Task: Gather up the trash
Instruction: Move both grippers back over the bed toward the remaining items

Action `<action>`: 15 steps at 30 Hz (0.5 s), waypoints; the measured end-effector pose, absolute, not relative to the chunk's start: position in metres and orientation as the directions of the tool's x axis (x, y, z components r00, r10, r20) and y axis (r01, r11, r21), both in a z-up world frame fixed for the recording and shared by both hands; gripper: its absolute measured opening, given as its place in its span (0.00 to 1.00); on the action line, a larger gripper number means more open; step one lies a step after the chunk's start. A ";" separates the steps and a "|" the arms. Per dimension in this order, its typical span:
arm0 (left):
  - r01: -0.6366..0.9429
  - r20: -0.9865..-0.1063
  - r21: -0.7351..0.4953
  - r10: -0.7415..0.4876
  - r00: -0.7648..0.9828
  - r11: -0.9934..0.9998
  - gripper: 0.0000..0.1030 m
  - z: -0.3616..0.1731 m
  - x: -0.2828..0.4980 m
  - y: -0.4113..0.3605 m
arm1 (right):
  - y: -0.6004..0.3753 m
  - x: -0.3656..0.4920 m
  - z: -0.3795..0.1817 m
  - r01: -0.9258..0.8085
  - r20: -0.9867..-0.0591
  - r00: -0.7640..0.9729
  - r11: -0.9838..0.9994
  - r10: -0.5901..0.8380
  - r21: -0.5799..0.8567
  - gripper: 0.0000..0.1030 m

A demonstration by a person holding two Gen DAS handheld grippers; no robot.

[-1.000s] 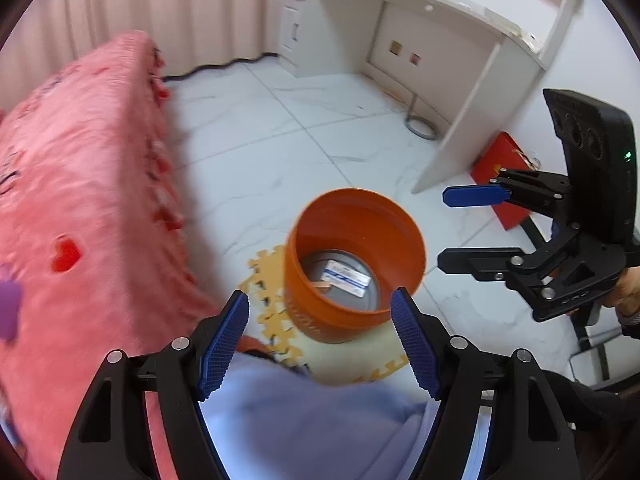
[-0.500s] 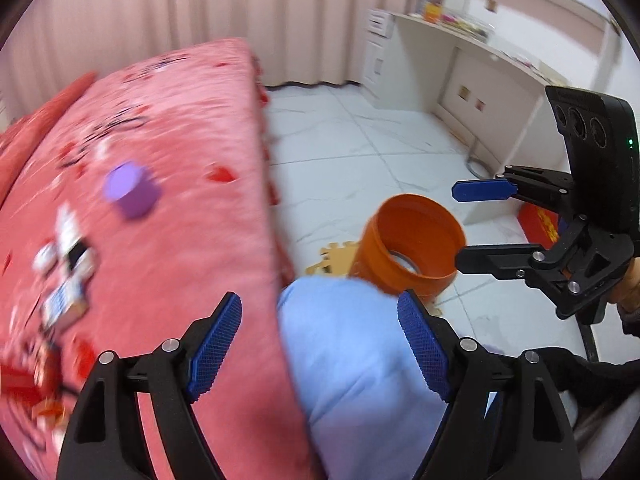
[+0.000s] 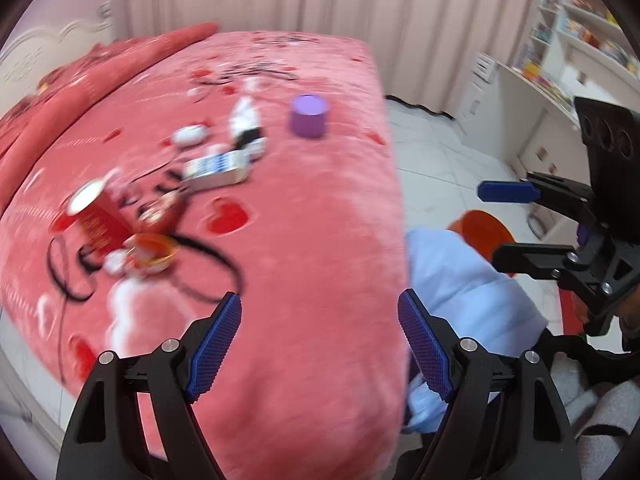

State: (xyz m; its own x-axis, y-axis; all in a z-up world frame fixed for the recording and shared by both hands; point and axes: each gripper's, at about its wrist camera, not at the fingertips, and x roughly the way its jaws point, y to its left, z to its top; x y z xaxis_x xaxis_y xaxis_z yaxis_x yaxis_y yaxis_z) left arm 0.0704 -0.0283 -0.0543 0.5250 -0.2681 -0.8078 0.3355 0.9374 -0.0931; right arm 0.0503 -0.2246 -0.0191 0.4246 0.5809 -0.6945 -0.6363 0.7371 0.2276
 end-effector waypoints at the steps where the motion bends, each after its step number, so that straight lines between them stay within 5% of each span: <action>1: 0.325 -0.807 -0.093 -0.262 0.529 0.941 0.78 -0.055 0.067 -0.019 | -0.217 0.050 -0.019 -0.646 -0.695 0.418 0.729 0.585 0.226 0.85; 15: 0.244 -0.813 -0.099 -0.220 0.539 0.965 0.78 -0.067 0.104 0.057 | -0.140 0.085 -0.022 -0.718 -0.715 0.347 0.663 0.606 0.214 0.85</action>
